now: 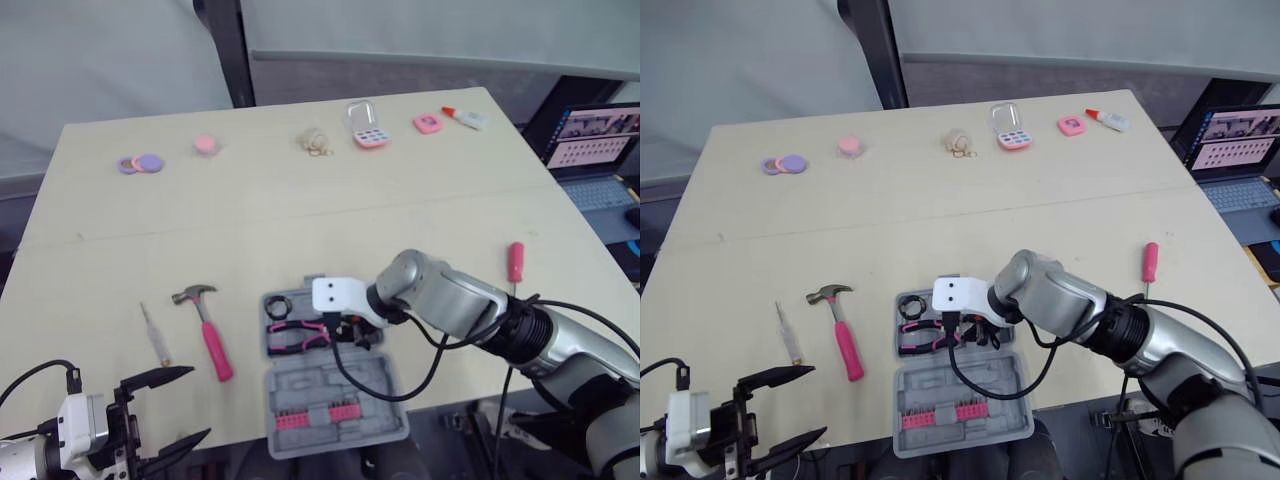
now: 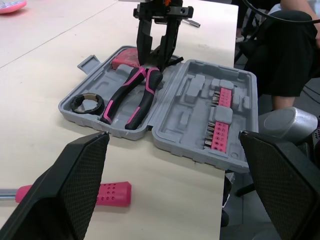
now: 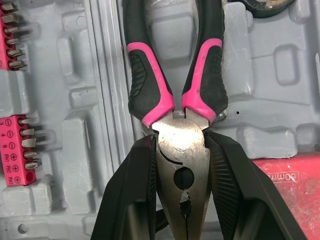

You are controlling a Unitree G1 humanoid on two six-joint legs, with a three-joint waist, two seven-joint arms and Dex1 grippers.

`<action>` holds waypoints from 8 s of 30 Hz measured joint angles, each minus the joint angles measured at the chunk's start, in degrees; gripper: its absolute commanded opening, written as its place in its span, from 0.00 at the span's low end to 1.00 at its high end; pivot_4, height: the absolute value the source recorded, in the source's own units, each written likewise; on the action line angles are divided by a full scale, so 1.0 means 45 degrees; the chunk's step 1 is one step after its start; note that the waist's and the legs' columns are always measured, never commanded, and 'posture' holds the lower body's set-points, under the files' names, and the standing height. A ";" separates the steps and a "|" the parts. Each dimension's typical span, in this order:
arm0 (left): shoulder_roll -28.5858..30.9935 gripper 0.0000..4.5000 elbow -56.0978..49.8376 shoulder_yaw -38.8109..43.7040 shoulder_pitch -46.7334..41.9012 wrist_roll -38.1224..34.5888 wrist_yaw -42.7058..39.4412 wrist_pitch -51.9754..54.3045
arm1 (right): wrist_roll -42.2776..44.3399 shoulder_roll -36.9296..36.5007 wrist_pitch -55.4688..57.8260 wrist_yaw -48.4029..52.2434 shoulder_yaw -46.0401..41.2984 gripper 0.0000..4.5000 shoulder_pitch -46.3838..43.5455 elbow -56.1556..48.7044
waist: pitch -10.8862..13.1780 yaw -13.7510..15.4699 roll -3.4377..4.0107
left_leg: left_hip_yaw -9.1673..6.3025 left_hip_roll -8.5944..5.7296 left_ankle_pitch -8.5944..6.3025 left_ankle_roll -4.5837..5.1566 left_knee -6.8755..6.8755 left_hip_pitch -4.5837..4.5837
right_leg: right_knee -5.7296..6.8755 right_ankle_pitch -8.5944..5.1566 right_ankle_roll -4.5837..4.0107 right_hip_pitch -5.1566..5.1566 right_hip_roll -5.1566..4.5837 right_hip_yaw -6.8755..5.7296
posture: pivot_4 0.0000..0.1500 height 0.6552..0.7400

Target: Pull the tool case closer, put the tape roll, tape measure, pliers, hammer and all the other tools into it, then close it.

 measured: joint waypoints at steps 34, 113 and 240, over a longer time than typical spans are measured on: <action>0.0144 1.00 -0.0091 -0.0581 -0.0597 0.0015 0.0361 0.0341 | 0.1317 0.1365 -0.3551 -0.0493 -0.5105 0.01 0.5113 -0.0615 | -0.0017 0.0020 -0.0029 | 0.0009 -0.0009 0.0000 0.0000 0.0000 0.0014 | 0.0024 0.0000 0.0000 0.0008 0.0002 -0.0002 | 1.00 1.00; 0.0282 1.00 -0.0403 -0.1191 -0.0953 0.0296 0.0955 0.0704 | -0.2806 0.2702 -1.1259 -0.1884 -0.4273 0.01 0.7727 0.3830 | -0.0549 0.0016 -0.0102 | -0.0016 0.0139 -0.0070 -0.0085 -0.0218 0.0645 | -0.0033 -0.0126 -0.0233 0.0515 0.0033 -0.0006 | 1.00 1.00; 0.3141 0.01 -0.1190 -0.6745 -0.7448 0.3365 0.4012 0.9740 | 0.2342 -0.3907 -0.4500 -0.0644 -1.1145 0.00 1.3028 -0.1897 | 0.0079 0.0680 -0.0058 | 0.0101 0.0142 -0.0045 -0.0095 -0.0056 0.0262 | 0.0009 -0.0055 -0.0116 0.0199 0.0078 -0.0116 | 1.00 1.00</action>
